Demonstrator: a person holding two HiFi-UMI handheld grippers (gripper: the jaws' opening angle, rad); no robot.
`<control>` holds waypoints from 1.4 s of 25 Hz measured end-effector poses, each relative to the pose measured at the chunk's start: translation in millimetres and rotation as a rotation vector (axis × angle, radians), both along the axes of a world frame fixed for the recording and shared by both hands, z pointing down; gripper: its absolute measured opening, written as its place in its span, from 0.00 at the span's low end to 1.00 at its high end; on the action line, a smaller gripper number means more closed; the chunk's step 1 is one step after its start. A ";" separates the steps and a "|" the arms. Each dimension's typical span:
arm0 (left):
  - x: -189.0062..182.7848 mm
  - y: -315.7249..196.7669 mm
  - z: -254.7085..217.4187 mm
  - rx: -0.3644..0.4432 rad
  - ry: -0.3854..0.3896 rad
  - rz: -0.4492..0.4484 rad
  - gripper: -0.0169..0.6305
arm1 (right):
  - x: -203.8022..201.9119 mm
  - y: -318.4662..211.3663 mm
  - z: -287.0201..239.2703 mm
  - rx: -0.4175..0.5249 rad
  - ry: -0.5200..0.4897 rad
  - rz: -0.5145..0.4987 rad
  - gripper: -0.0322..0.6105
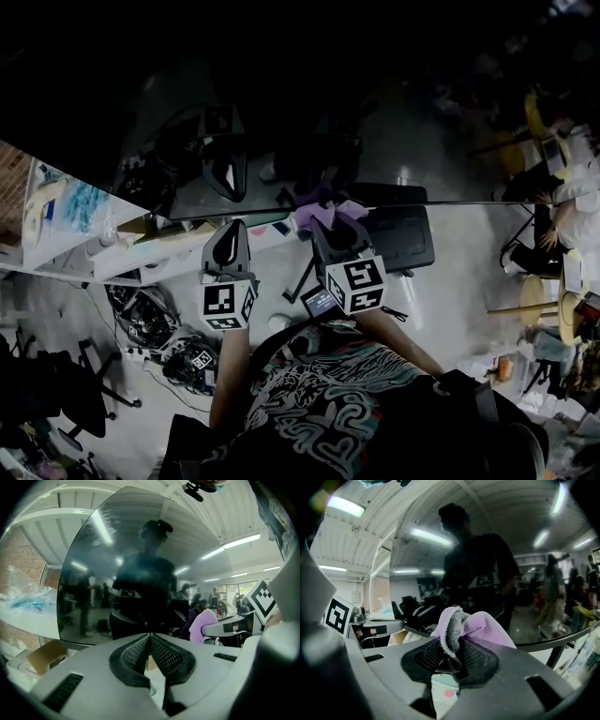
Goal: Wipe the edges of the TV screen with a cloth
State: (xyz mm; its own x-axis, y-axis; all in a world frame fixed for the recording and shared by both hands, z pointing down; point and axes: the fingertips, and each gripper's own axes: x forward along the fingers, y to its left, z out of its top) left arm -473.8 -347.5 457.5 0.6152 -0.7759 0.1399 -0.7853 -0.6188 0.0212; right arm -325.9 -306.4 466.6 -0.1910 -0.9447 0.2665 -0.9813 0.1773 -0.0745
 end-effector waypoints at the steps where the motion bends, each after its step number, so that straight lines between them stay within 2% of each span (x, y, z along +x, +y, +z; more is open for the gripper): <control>1: 2.7 1.7 -1.1 -0.001 -0.002 -0.010 0.05 | 1.0 0.8 0.3 0.000 -0.003 -0.004 0.24; 5: 8.7 5.5 -7.9 -0.005 0.002 -0.061 0.05 | 3.9 -1.1 1.1 -0.004 0.001 -0.029 0.24; 12: 12.7 22.3 -14.8 0.011 -0.041 -0.147 0.05 | 4.7 -1.5 2.6 -0.014 -0.023 -0.104 0.24; 18: -7.5 39.4 -14.7 0.009 -0.063 -0.209 0.05 | -9.4 -4.8 3.5 -0.032 -0.058 -0.138 0.24; 24: -19.6 38.7 -11.4 0.023 -0.035 -0.184 0.05 | -12.1 -3.2 2.4 0.000 -0.058 -0.106 0.24; 27: -30.6 37.6 -5.3 0.004 -0.018 -0.174 0.05 | -16.1 -2.0 6.1 -0.027 -0.057 -0.089 0.24; 35: -71.3 18.6 -4.7 -0.008 0.005 -0.130 0.05 | -41.2 -14.3 2.0 -0.025 0.009 -0.052 0.24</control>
